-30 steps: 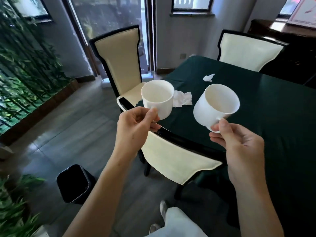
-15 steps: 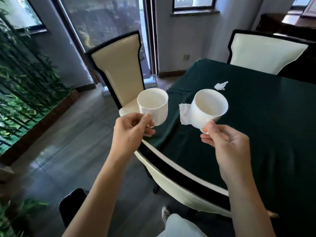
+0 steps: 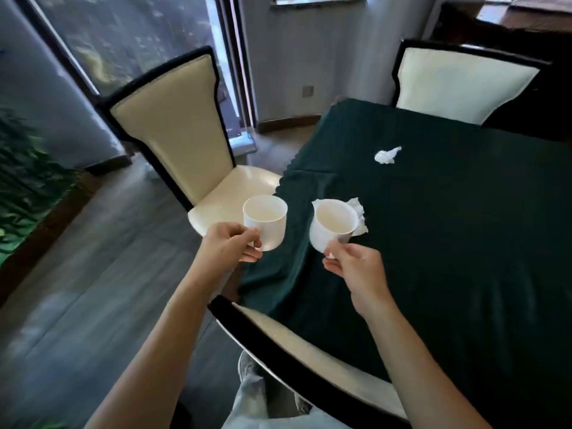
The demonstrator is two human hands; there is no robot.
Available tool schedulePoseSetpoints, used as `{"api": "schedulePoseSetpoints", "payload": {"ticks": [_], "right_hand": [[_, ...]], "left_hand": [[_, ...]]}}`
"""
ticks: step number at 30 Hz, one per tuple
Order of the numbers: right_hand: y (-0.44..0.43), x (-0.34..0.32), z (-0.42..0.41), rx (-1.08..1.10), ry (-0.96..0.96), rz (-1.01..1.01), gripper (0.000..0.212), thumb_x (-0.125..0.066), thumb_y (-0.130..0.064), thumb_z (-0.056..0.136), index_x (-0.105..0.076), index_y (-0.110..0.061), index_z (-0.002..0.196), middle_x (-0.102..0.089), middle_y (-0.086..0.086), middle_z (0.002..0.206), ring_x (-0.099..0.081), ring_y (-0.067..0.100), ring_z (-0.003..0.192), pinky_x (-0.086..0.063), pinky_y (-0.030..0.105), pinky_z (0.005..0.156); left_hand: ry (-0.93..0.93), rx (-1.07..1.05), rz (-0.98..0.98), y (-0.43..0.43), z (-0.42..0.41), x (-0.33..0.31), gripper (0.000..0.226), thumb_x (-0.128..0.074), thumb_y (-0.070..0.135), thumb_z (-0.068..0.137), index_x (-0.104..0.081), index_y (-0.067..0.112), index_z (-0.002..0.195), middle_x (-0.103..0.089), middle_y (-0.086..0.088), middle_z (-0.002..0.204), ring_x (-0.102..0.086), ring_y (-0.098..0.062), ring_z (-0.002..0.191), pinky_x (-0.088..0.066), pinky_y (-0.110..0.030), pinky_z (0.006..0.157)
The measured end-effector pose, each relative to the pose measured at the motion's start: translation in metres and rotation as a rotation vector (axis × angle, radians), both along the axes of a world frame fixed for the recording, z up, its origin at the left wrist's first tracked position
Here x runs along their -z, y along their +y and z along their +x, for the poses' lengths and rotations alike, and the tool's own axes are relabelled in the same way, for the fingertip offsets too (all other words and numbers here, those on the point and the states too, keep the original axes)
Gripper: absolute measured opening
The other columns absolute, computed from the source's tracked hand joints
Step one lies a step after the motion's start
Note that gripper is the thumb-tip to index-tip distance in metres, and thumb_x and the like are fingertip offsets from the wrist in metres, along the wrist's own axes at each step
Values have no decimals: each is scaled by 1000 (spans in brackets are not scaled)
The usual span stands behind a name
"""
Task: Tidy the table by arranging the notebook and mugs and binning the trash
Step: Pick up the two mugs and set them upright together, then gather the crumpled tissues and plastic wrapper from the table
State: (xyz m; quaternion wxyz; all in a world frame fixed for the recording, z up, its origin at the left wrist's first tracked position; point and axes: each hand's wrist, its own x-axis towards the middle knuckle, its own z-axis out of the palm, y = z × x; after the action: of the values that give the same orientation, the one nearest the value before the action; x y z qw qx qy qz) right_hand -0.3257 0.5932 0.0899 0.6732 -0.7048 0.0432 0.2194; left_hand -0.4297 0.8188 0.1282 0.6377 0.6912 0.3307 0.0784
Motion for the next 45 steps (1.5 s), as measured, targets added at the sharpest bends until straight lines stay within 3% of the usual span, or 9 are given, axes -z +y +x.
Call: {"api": "schedulePoseSetpoints", "payload": {"ticks": [8,16,21,24,29,35,40,43,45], "right_hand": [[35,63,1,74,296,-113,32,-71,-8,95,-76,-4,63,-78,14,95,-75,20,73,-64,41,92],[34,91,-15,192,449,-105,20,-72,-1,95,-74,15,83,-74,28,115,-75,26,96,-60,41,99],[30,96,-26,131,543,-58,13,-67,7,96,-72,18,99,-71,32,121,-70,36,118,-56,42,103],[27,97,-26,118,574,-56,19,-67,5,97,-70,18,110,-73,27,120,-70,37,116,-56,43,103],[22,95,-28,67,538,-107,21,-73,-4,95,-76,11,109,-75,23,108,-74,31,100,-63,32,86],[16,92,-21,-83,375,-339,13,-82,-17,89,-83,-6,95,-80,11,94,-72,17,88,-64,32,87],[-1,86,12,-400,316,-639,22,-75,-5,86,-81,-17,104,-79,-1,103,-74,17,100,-60,28,83],[-5,88,45,-447,204,-835,25,-66,-5,88,-78,-28,85,-74,-9,90,-68,10,88,-51,22,67],[-4,91,70,-411,151,-857,24,-65,-10,91,-79,-27,99,-74,-9,98,-68,11,94,-51,23,74]], "left_hand": [[183,199,-78,34,38,98,28,-63,13,104,-71,-2,80,-73,-21,82,-76,-28,70,-67,-37,72],[234,244,90,47,20,149,30,-70,25,100,-75,13,74,-80,7,66,-81,-15,63,-68,-42,76],[250,199,83,57,-5,160,26,-72,25,99,-77,11,78,-82,4,70,-80,-11,67,-67,-44,79],[249,183,61,58,-6,163,26,-73,25,99,-78,11,78,-82,2,70,-80,-11,68,-68,-43,80],[258,204,31,61,-6,163,23,-74,31,97,-80,17,80,-82,4,71,-80,-10,72,-68,-38,81],[287,286,89,75,-3,155,16,-77,45,92,-78,34,81,-78,22,75,-79,-16,79,-67,-36,78],[296,202,236,101,24,143,36,-67,60,93,-80,26,88,-80,8,78,-75,-12,80,-59,-32,78],[271,206,301,106,65,134,35,-63,57,98,-78,25,94,-80,3,88,-73,-17,82,-59,-38,83],[248,242,342,98,99,129,38,-63,53,99,-80,20,102,-79,-1,91,-71,-21,84,-58,-37,82]]}}
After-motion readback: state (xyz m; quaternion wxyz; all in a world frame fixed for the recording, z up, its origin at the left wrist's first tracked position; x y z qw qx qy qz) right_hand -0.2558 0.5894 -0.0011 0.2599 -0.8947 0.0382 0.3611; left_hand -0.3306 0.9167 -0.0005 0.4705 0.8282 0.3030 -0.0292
